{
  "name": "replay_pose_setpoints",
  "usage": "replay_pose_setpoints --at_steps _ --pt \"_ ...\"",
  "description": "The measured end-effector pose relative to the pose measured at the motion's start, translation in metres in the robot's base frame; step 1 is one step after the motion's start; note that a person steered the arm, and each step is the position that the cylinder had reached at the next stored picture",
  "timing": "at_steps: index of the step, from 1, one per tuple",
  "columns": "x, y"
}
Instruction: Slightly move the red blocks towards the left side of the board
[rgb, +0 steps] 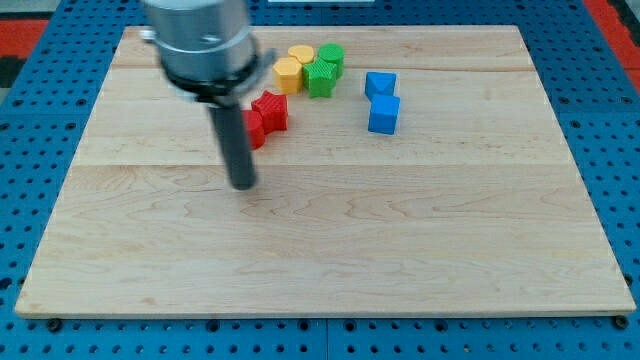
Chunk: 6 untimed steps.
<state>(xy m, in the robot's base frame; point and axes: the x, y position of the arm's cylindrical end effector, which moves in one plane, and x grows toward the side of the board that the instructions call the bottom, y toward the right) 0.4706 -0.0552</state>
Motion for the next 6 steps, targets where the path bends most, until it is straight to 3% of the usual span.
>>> replay_pose_setpoints --at_steps 1,3,5,6 --pt "-0.038 0.089" --pt "-0.108 0.049" --pt "-0.111 -0.043" --pt "-0.126 -0.008"
